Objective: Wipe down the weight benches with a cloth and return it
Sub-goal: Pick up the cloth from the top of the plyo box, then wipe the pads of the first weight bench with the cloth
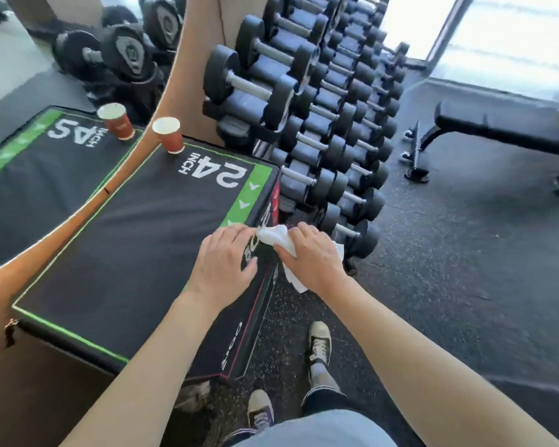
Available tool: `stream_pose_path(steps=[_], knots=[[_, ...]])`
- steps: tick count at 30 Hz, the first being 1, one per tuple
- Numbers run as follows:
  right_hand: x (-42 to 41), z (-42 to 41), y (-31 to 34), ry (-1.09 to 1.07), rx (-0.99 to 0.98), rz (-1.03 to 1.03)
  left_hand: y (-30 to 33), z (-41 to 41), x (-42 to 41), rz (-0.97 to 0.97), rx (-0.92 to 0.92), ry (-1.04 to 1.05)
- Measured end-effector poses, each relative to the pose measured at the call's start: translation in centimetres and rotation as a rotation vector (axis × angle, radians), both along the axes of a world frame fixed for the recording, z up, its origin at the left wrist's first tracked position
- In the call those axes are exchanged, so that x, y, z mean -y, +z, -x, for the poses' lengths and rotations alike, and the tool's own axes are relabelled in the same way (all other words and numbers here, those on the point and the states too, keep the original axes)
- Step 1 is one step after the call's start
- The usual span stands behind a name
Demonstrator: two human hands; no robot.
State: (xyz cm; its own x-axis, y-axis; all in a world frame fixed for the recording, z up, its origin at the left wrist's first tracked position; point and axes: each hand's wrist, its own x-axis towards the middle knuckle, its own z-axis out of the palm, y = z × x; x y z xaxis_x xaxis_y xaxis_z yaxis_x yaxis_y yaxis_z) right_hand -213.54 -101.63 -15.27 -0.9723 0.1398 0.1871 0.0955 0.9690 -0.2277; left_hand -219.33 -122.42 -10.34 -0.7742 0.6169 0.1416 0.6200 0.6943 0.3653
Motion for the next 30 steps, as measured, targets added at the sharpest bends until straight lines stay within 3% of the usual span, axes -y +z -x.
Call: stream_pose_path(steps=[8, 15, 30], knots=[[-5.8, -14.5, 1.1, -0.315, -0.051, -0.005, 1.0, -7.9, -8.2, -0.005, -0.022, -0.331], [-12.9, -27.1, 1.4, -0.515, -0.087, -0.014, 1.7, -17.1, -17.2, -0.009, -0.048, -0.495], [-29.0, -56.0, 0.8, -0.733, -0.088, 0.069, 1.3, -41.4, -35.7, -0.008, -0.021, -0.607]])
